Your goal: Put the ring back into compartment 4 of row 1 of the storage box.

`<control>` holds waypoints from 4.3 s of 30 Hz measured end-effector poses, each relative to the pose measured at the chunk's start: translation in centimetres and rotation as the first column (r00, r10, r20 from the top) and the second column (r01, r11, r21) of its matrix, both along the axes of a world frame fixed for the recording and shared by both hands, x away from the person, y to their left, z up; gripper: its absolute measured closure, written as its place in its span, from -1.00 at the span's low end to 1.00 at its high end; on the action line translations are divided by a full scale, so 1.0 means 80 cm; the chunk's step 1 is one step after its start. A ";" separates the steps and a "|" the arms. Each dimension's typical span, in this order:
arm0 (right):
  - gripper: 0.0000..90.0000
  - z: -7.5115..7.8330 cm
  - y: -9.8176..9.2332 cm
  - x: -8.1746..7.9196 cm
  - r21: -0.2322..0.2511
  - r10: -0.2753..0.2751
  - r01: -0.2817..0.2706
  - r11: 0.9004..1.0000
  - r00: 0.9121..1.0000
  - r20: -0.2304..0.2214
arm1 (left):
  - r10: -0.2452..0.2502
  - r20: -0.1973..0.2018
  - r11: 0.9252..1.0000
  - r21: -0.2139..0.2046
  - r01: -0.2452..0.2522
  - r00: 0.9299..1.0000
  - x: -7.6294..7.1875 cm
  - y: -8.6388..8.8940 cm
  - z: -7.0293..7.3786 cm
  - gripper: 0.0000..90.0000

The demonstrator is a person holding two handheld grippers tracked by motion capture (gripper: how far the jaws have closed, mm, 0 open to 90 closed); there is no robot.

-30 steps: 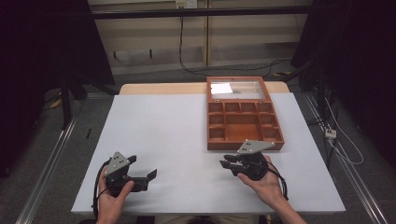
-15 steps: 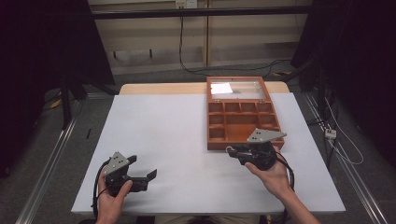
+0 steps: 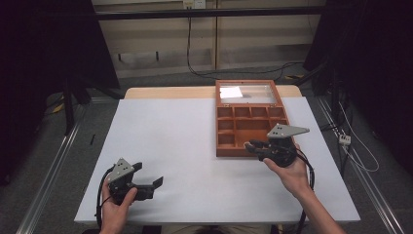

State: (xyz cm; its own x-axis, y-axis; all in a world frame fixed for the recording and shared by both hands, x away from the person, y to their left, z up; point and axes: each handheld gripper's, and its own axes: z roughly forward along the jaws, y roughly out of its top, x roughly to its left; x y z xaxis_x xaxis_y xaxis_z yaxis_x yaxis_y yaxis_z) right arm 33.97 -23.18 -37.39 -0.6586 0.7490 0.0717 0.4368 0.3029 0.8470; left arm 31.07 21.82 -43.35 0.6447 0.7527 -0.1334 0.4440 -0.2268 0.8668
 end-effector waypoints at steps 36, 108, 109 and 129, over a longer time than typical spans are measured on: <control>0.61 0.022 -0.058 0.051 0.005 -0.144 0.144 0.990 0.989 0.014 | 0.011 0.000 1.000 -0.007 -0.011 1.000 -0.001 0.004 0.001 -0.92; 0.61 -0.007 -0.118 0.177 -0.076 -0.392 0.387 0.919 0.916 -0.082 | 0.028 -0.004 0.999 0.017 -0.028 1.000 0.000 0.010 -0.002 -0.91; 0.61 -0.008 -0.117 0.178 -0.077 -0.391 0.385 0.920 0.917 -0.086 | 0.024 -0.007 1.000 0.012 -0.024 1.000 0.001 0.010 -0.002 -0.91; 0.61 -0.037 -0.114 0.187 -0.130 -0.413 0.399 0.908 0.903 -0.114 | 0.009 -0.009 1.000 0.022 -0.009 1.000 0.000 0.008 -0.002 -0.91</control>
State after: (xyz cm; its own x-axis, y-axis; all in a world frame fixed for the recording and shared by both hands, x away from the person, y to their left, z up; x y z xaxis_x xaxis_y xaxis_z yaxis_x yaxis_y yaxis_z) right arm 48.95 -32.29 -40.32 -0.2851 0.9572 0.0489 0.6486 0.1551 0.7451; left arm 31.06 22.45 -43.48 0.6371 0.7610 -0.1223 0.4535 -0.2418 0.8578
